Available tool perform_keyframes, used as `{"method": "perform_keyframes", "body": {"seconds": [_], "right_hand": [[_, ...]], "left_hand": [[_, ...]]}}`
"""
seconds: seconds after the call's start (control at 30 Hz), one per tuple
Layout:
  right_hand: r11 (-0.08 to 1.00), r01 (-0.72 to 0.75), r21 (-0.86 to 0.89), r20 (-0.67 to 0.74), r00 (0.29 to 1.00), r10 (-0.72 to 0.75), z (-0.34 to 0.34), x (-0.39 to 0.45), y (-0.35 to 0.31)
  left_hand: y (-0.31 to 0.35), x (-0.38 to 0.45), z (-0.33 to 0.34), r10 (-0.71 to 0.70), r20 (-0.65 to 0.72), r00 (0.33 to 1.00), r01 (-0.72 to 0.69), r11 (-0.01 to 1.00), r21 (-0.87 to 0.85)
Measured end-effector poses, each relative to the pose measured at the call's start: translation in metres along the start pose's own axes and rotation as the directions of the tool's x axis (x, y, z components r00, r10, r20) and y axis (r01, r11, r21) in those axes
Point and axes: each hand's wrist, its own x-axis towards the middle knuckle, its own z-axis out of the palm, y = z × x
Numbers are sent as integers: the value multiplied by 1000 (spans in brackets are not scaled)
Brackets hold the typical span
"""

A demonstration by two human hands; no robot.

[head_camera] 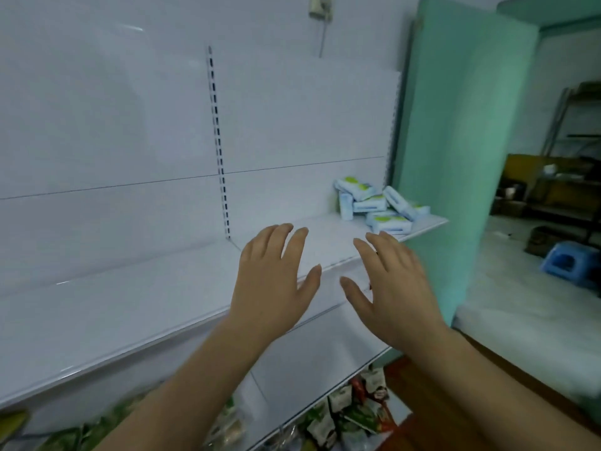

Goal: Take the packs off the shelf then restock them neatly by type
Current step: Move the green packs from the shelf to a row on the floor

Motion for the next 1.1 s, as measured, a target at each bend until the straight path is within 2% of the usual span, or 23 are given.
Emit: {"method": "perform_keyframes", "body": {"seconds": [0.23,0.5,0.77,0.93,1.1], "right_hand": [[984,-111,-139,4,994,113,31,52,81],[938,-257,-232,13,964,267,67,95,159],[950,-264,-165,-18,964,264,110,148,244],[966,-249,-65,84,963,254,156,189,305],[974,-224,-32,309,924,223,190,238,357]], "left_hand": [[14,83,97,96,4,995,-95,988,-124],[24,161,190,183,37,983,-173,969,-177],[36,220,272,217,108,970,-201,970,-138],[39,260,322,123,169,978,-117,992,-42],[30,303,349,4,200,980,-15,999,49]]}}
